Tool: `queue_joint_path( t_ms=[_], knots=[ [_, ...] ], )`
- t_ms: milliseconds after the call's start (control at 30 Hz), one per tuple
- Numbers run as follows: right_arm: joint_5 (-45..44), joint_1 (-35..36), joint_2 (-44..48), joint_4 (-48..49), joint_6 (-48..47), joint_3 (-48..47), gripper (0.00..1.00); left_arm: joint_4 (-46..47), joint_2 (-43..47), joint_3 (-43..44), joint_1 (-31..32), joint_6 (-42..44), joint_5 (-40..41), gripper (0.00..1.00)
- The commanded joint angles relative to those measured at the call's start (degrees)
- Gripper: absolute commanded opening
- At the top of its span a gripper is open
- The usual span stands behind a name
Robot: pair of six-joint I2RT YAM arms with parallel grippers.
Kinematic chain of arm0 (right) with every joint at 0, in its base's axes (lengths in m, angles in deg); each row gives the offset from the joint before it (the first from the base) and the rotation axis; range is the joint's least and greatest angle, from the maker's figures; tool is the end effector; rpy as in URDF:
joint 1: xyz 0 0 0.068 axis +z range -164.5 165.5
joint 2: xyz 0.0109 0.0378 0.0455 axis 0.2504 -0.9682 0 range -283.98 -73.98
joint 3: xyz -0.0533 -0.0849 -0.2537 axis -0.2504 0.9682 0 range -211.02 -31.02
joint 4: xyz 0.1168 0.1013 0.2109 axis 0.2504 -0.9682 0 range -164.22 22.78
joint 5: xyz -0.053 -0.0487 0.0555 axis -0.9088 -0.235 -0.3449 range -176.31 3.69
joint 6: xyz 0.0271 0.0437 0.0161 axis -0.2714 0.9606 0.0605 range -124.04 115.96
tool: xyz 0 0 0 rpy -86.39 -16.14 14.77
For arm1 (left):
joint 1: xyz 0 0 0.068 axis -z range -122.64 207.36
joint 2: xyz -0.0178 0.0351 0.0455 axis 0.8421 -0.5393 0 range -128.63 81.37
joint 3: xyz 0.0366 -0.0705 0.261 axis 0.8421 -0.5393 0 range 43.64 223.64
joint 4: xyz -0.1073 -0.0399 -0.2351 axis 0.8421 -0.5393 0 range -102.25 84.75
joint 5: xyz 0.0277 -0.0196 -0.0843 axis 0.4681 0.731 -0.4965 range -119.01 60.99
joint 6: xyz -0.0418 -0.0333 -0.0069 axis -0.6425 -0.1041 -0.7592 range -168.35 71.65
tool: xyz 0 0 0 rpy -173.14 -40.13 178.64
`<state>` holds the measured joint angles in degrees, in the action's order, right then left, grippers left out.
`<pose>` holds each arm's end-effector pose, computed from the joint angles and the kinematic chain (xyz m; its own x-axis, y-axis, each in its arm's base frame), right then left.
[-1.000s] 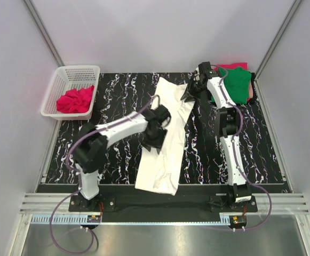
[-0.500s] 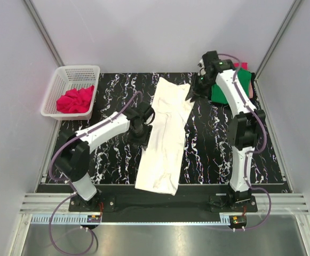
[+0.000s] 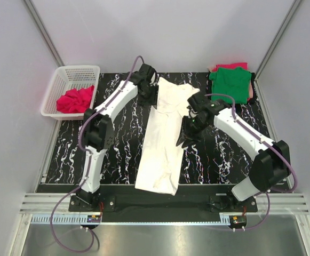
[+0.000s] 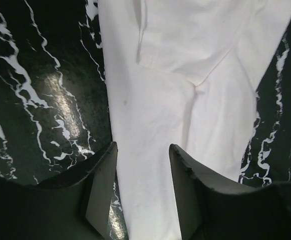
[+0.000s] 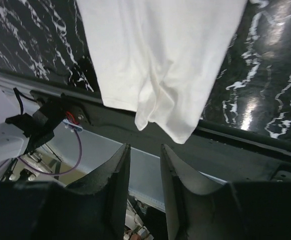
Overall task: Fold and stack the t-shirts
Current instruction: Fold the tshirt
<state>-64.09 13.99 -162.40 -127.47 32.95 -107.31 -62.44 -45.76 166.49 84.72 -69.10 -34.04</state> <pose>0.2549 0.1536 0.2826 -0.9953 0.0936 -0.0249 0.0710 0.8798 0.4699 0.4252 -0.2235 0.2694 -0.9051 0.0709 -0.4192 0.1864 0.9523 -0.2414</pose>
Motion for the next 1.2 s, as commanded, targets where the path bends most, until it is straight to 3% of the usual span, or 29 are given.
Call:
queue_joint_path(
  t_ms=[0,100,233,433,733,1167],
  knots=[
    [3.4,4.6,2.1,6.6,5.6,2.5,0.38,-1.4,-3.7,0.8,0.4,-1.3,-7.3,0.50],
    [4.2,6.7,2.4,8.5,7.2,3.9,0.38,2.3,-4.6,2.5,0.3,-5.7,-9.9,0.50],
    [2.2,9.3,3.1,8.7,7.6,5.2,0.38,2.5,-11.6,15.4,0.4,-9.8,-13.2,0.53],
    [3.7,13.9,3.4,12.7,10.6,11.9,0.38,7.2,-18.9,25.7,0.2,-16.3,-17.9,0.56],
    [2.4,19.1,0.9,14.1,12.8,14.6,0.39,11.7,-23.4,23.8,-0.6,-17.5,-18.4,0.56],
    [0.9,20.2,-7.2,14.9,12.0,16.3,0.38,15.2,-29.4,24.3,-2.5,-17.8,-18.0,0.53]
  ],
)
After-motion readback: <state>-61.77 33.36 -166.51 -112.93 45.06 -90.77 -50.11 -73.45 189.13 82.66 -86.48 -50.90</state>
